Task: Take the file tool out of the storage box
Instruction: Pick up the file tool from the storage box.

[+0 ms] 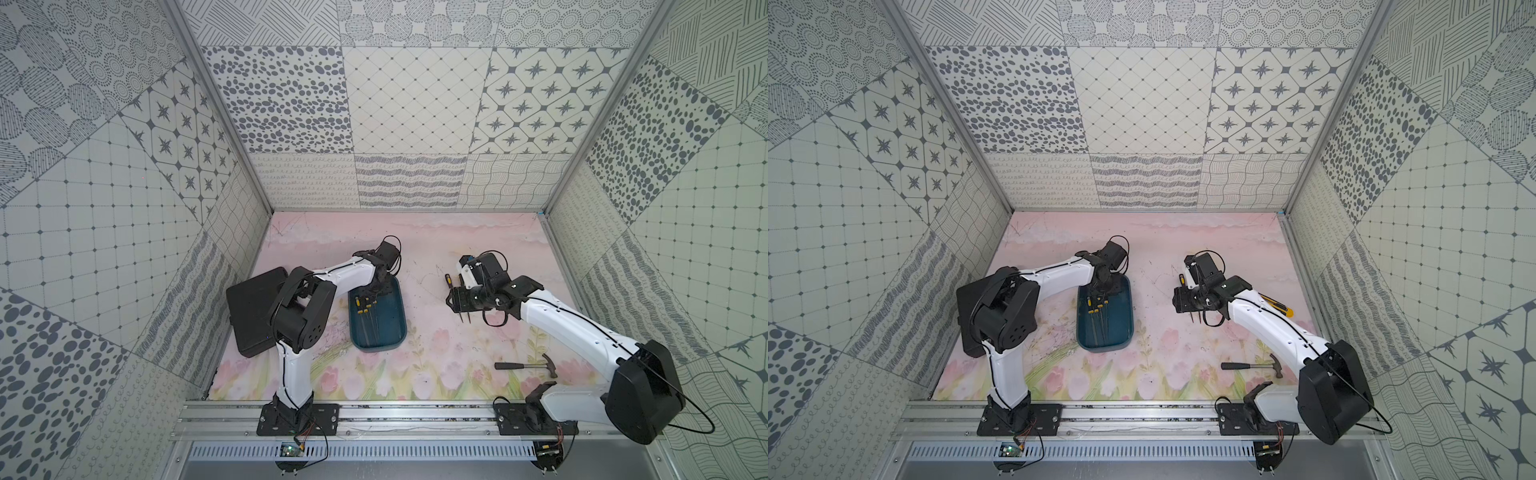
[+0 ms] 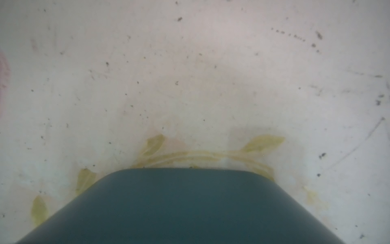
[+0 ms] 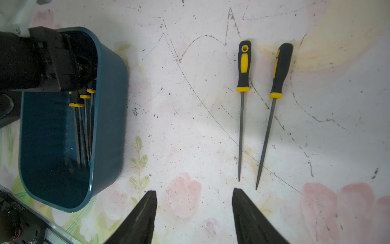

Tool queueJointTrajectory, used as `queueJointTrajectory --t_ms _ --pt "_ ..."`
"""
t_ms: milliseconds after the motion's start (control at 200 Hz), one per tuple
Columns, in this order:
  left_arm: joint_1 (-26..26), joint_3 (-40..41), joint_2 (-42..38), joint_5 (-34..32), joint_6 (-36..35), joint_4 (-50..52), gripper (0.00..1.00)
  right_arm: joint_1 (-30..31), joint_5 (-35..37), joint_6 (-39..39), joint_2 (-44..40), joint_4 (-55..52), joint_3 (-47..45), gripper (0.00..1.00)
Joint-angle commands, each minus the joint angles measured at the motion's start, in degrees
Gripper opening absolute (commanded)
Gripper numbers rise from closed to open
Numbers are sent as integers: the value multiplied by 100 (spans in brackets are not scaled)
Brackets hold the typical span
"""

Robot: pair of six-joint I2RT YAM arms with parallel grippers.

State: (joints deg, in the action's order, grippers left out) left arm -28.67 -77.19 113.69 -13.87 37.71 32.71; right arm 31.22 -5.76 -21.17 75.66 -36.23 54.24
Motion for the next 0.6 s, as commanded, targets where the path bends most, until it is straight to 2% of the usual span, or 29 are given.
queueJointTrajectory --t_ms 0,190,310,390,595 --pt "28 44 40 -4 13 -13 25 54 -46 45 -137 194 -69 61" --pt "28 491 -594 351 -59 -487 12 248 -484 139 -385 431 -230 61" --pt "61 914 -1226 898 -103 -1000 10 274 -1254 -18 -716 871 -447 61" --pt "102 1181 -1676 1527 -79 -1346 9 283 -1865 -251 -904 1305 -626 61" --pt "122 1635 -2877 2669 118 -2098 7 400 -3281 -1225 -983 3049 -1155 60"
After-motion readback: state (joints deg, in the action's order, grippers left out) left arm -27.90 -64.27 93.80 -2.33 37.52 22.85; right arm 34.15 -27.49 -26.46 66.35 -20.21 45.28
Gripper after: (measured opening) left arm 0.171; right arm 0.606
